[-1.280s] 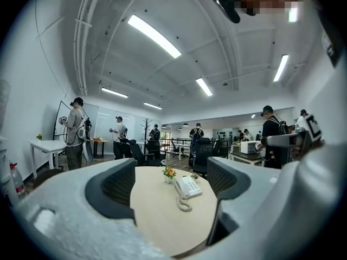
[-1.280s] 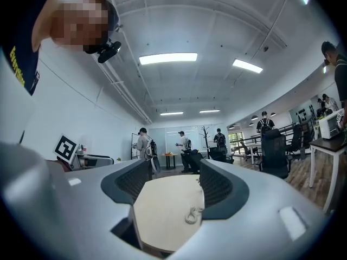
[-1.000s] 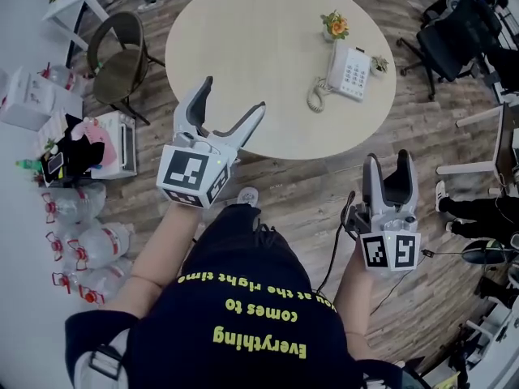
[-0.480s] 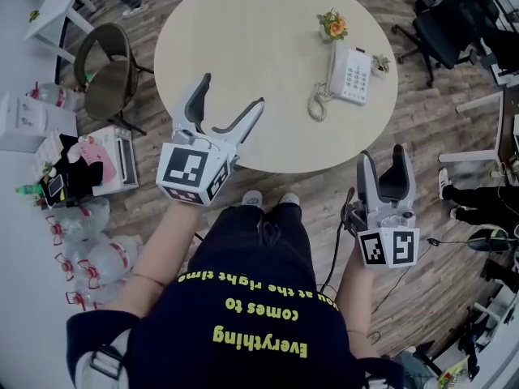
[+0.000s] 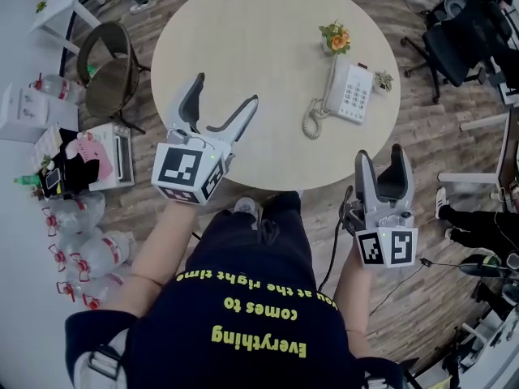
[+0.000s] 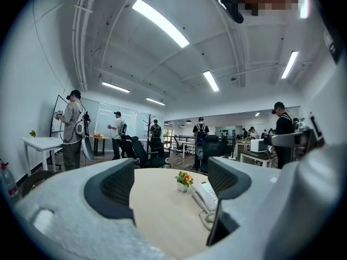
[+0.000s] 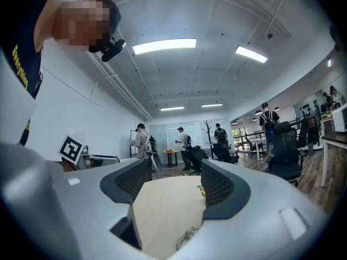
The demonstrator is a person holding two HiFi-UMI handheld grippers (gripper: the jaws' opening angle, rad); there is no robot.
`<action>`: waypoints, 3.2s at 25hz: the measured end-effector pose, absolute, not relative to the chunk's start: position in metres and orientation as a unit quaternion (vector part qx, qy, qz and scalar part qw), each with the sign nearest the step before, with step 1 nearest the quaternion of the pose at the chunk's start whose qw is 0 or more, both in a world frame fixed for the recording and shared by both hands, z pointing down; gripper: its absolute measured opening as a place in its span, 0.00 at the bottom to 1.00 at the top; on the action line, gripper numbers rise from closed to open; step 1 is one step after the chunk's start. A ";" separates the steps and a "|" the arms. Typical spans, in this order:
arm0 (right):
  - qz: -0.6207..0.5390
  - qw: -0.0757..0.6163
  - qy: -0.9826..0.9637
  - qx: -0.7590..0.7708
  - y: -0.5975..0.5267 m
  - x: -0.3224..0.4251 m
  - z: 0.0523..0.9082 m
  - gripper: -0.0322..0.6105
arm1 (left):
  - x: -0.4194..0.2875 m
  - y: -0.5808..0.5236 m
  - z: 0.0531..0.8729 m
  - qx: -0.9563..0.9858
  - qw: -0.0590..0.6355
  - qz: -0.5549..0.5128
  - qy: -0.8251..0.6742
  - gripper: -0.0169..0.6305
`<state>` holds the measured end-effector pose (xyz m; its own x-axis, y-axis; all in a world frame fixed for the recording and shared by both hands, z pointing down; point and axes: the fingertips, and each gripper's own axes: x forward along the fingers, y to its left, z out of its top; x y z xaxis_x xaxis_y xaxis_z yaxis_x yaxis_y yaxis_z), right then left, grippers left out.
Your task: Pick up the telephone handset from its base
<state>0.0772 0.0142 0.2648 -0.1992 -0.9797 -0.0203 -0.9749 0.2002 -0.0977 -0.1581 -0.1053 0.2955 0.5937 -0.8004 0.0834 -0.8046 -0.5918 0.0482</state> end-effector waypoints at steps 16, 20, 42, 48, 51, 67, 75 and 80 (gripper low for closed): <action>-0.040 0.034 0.835 -0.547 -0.091 0.189 0.261 0.54 | -0.064 -0.162 0.286 0.842 0.038 0.026 -0.537 0.68; -0.044 0.031 0.840 -0.539 -0.101 0.207 0.266 0.54 | -0.055 -0.163 0.288 0.832 0.040 0.030 -0.553 0.68; -0.057 0.035 0.820 -0.568 -0.132 0.218 0.278 0.54 | -0.028 -0.201 0.308 0.841 0.058 0.028 -0.538 0.68; -0.070 0.030 0.816 -0.573 -0.139 0.224 0.294 0.54 | -0.010 -0.215 0.326 0.848 0.068 0.037 -0.524 0.68; -0.080 0.027 0.812 -0.577 -0.143 0.230 0.306 0.53 | 0.004 -0.220 0.340 0.854 0.074 0.046 -0.513 0.68; -0.125 0.007 0.782 -0.611 -0.149 0.266 0.363 0.52 | 0.109 -0.245 0.466 0.870 0.135 0.127 -0.456 0.68; -0.144 0.003 0.773 -0.618 -0.147 0.281 0.383 0.52 | 0.141 -0.254 0.516 0.868 0.156 0.163 -0.442 0.63; -0.153 0.000 0.768 -0.622 -0.146 0.289 0.391 0.52 | 0.159 -0.256 0.544 0.863 0.172 0.187 -0.437 0.63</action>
